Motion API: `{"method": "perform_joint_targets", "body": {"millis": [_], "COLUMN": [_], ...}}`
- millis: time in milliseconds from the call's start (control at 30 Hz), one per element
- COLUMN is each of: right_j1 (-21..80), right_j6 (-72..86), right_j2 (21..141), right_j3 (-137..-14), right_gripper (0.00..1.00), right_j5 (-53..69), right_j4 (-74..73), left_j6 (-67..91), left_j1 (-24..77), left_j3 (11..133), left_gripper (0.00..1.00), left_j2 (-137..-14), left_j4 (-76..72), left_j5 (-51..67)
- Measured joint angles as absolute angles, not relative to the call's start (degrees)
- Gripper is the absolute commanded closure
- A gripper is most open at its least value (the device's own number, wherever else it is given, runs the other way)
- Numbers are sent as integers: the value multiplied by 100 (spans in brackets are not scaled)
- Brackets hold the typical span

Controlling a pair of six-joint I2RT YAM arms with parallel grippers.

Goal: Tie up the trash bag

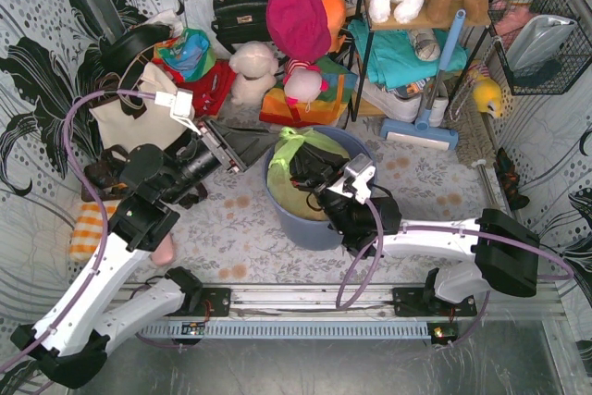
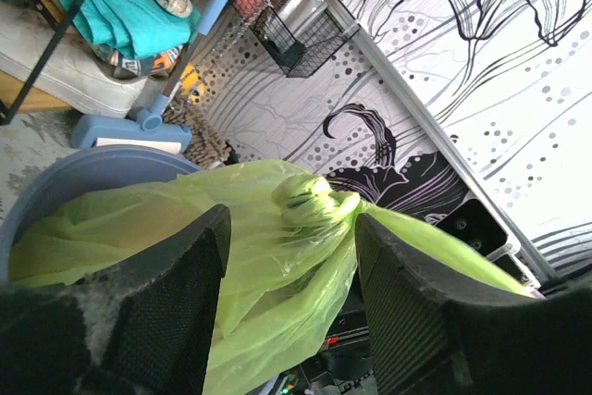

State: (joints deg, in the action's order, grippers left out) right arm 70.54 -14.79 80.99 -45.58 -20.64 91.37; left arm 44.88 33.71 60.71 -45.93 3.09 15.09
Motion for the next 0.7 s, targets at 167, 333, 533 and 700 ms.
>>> {"method": "perform_joint_targets", "body": {"millis": [167,333,533,700], "right_j1": [7054,7037,7037,7037], "right_j6": [-1616,-1750,-1833,-1900], "right_j2": [8193,8298,8368,8440], "right_j3": [-4766,-4851,-4886,-4897], "right_gripper": [100,100,100,100], "right_j5": [-2047,-2045,-2060,-2060], "right_j4": [9135,9139,9153,9139], "left_j6": [4807,5035,5236,5424], "left_j1": [3371,3371,3371,3369], "left_j3": [5905,5693,5612,5478], "left_gripper": [35,35,37,41], "left_j2": [-4737,-4814,-4880,-4969], "left_j4": [-56,-287,-587,-943], "left_j5": [1743,1944,2287,2611]}}
